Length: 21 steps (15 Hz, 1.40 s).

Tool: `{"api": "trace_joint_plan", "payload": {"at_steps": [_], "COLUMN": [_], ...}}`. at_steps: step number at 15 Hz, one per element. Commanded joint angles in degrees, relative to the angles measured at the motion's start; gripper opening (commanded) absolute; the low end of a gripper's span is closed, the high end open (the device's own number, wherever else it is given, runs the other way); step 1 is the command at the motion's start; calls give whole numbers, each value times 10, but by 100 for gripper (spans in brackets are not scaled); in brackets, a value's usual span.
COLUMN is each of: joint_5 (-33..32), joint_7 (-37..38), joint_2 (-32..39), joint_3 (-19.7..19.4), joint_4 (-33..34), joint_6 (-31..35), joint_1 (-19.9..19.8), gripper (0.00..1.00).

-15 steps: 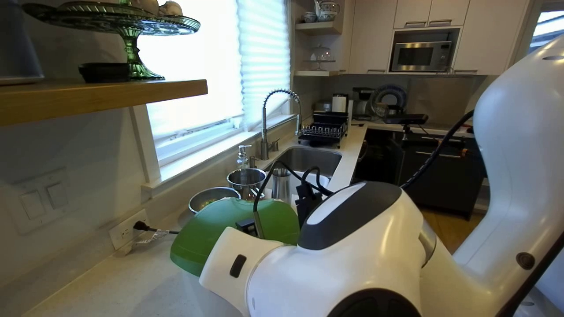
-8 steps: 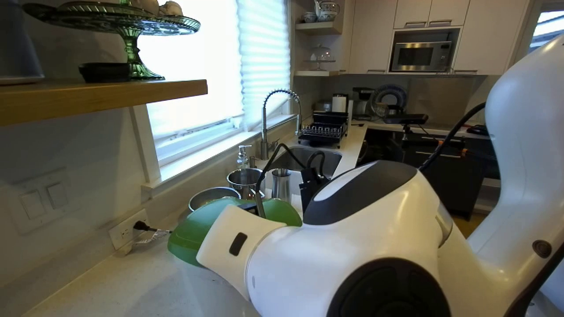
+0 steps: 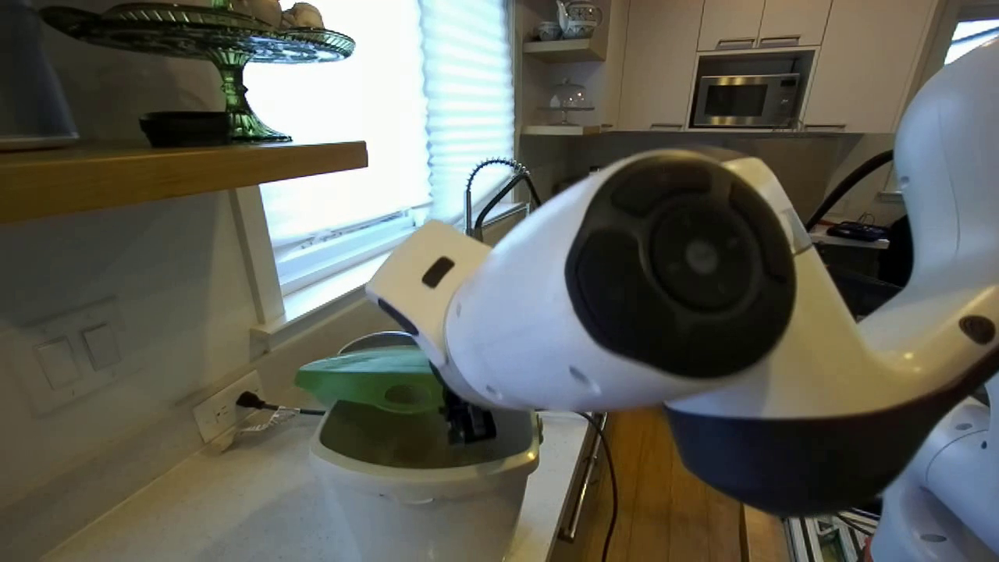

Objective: Open the trash can then put the paper towel inside

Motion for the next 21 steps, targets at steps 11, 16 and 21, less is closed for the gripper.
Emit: {"api": "trace_joint_plan", "payload": {"at_steps": [11,16,21], "joint_5": [40,42,49], "joint_7": [-16,-12,-10], "joint_2": [-83,-103,-121], "joint_3": [-68,-83,-99], "joint_4": [-8,-9,-14], "joint_6": [91,94,98], "joint_1": [-49,-67,-83], "gripper": [100,100,100]}}
